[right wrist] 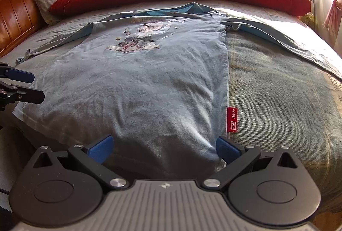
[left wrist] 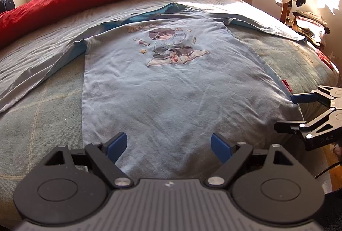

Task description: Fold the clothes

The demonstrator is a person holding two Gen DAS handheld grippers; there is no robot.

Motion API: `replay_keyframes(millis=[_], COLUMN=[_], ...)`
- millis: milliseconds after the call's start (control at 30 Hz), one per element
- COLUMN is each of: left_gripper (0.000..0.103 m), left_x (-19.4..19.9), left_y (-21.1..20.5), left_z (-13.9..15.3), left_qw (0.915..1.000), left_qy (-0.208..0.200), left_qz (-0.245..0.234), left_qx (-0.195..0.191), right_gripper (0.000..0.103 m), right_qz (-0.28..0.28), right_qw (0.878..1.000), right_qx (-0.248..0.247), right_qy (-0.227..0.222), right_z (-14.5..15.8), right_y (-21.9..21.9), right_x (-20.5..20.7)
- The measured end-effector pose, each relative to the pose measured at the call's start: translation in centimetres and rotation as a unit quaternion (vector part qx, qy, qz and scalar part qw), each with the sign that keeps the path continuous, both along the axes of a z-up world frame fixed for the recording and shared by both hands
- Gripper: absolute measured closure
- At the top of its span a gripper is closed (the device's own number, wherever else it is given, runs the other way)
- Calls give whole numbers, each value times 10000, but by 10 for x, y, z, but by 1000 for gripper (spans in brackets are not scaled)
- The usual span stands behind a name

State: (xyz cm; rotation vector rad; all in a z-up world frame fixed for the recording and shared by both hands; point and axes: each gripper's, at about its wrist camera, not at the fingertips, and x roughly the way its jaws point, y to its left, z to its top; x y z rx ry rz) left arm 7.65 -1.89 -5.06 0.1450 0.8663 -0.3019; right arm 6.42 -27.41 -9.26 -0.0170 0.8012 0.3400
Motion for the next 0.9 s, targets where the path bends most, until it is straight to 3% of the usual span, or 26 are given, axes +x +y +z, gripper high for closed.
replay_keyframes(millis=[167,233,367,567,800,900], left_gripper=[18,18,18,18,23,34], left_x=[2,-2,-5,11,68,101], left_y=[4,8,17,26,34,30], left_z=[-28,-32,-25,-2,30,39], left_qw=[9991,9992,9987,9996,9958,9883], left_qy=[389,332,267,67,-104,-295], left_qz=[79,56,80,-219,-848,-1280], left_qx=[-152,-210,-422,-139,313,772], right_gripper=[0,0,0,2,23,47], right_qz=[-185,-184,75,519,1212,1481], right_qw=[9997,9995,9998,9981,9913,9858], right_qx=[164,235,173,-145,-483,-778], right_qy=[47,89,-16,-290,-193,-166], right_z=[6,10,28,68,102,109], right_y=[-11,-14,-15,-20,-26,-21], right_x=[-9,-11,-8,30,109,148])
